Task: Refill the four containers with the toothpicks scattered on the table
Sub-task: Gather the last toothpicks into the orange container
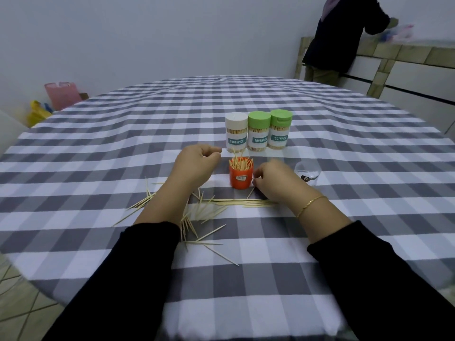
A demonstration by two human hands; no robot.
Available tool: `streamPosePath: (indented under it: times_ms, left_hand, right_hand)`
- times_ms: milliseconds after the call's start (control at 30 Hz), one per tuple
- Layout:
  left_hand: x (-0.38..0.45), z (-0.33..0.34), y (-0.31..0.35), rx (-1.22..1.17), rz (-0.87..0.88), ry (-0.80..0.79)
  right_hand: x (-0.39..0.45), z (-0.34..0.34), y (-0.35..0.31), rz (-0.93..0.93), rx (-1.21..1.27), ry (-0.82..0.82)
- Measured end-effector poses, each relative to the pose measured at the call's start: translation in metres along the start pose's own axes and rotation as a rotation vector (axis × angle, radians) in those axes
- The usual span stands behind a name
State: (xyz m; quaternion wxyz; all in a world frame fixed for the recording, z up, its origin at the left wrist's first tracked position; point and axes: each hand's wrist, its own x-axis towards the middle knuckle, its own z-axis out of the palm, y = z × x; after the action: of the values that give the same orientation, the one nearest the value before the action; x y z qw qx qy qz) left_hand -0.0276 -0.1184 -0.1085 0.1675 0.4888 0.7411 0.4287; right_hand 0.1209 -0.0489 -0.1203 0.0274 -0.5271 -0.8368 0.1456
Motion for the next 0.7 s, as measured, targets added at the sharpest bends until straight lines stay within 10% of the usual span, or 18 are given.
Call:
streamPosePath:
  times_ms: [333, 700]
  left_hand:
    - [-0.011, -0.012, 0.005, 0.38, -0.069, -0.404]
    - [-0.018, -0.024, -0.002, 0.514, 0.01, -0.488]
  right_hand:
    - [-0.01, -0.014, 0.0, 0.002, -0.235, -0.127]
    - [-0.031, -0.025, 0.001, -0.108, -0.246, -0.181]
